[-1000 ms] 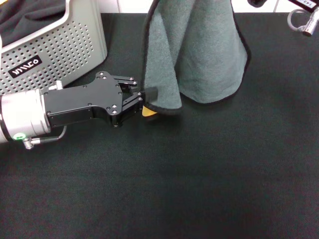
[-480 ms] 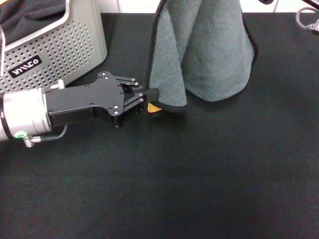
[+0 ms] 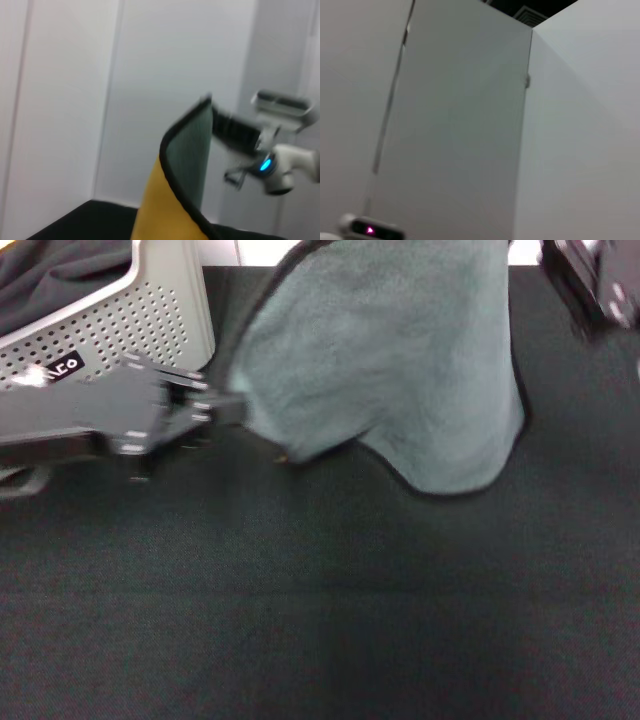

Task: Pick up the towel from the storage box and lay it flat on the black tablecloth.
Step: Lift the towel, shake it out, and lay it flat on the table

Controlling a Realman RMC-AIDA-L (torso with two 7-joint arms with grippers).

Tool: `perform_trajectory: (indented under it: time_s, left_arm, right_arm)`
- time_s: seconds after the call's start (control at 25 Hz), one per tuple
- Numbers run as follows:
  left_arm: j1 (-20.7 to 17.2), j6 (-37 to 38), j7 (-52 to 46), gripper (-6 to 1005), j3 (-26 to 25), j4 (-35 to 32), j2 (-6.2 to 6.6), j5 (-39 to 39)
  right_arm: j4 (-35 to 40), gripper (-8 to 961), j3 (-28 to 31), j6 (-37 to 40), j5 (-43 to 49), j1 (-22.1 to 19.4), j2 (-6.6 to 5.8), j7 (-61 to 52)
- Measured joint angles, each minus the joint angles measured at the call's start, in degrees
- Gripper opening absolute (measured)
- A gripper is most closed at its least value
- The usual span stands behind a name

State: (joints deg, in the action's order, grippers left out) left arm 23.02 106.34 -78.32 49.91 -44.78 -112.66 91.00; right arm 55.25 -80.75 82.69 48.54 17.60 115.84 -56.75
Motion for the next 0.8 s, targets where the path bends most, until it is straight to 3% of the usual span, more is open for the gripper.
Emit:
perform_trajectory:
  time_s: [0.08, 0.2, 0.32, 0.44, 0.64, 0.8]
  left_arm:
    - [0.7, 6.2, -0.1, 45, -0.9, 0.0, 3.01, 0.0]
    - [1.3, 10.4, -0.1, 29, 2.2, -0.2, 7.32, -1.4]
    - [0.9, 10.4, -0.7, 25, 7.3, -1.6, 9.96, -4.8]
    - [0.5, 10.5, -2.0, 21, 12.7, -3.5, 11.54, -6.5]
    - [-0.2, 10.7, -5.2, 22, 17.4, -7.0, 12.73, -8.9]
    - [-1.2, 10.8, -6.2, 21, 23.6, -8.3, 16.32, -16.1]
  right_arm:
    - [-2.5, 49, -0.1, 4.8, 0.0, -1.1, 0.02, -2.1]
    - [-8.5, 51, 0.2, 12.5, -0.1, -1.8, -0.07, -4.2]
    - [-15.0, 52, 0.9, 20.8, -0.5, -1.9, -0.19, -5.0]
    - [-20.2, 54, 2.2, 27.2, -0.6, -1.8, -0.25, -6.4]
    - [-25.8, 57, 2.5, 34.7, -0.6, -2.1, -0.33, -8.6]
    - [-31.8, 60, 2.1, 39.4, -0.6, -2.5, 0.08, -8.8]
